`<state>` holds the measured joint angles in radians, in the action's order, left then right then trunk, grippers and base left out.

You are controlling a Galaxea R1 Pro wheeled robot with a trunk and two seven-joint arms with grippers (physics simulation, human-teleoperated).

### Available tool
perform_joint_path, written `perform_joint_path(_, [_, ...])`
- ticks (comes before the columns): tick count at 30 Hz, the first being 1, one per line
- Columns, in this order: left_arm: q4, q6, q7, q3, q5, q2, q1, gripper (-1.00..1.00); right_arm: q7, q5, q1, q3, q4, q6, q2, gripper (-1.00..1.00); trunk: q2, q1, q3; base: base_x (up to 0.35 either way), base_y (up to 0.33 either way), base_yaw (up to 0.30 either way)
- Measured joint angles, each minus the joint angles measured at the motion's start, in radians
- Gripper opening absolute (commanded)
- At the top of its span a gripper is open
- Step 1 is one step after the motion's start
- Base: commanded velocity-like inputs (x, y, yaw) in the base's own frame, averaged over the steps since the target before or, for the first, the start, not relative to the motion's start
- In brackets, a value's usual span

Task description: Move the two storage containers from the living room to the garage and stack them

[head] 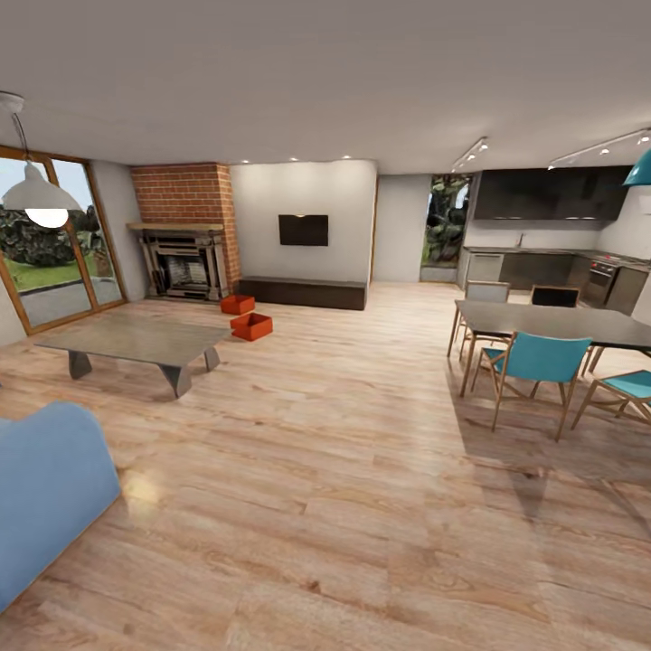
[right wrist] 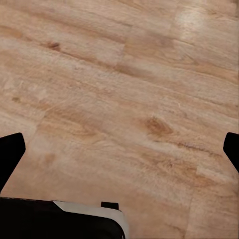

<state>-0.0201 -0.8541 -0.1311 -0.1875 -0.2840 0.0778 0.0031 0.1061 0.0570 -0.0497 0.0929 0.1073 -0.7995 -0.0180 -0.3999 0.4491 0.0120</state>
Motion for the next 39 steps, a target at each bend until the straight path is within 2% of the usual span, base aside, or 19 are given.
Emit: perform_joint_path(39, [0.0, 0.0, 0.0, 0.0, 0.0, 0.0, 0.0, 1.0, 0.002, -0.002, 0.0, 0.0, -0.003, 0.0, 0.0, 1.0, 0.0, 0.0, 0.0, 0.327, 0.0, 0.0])
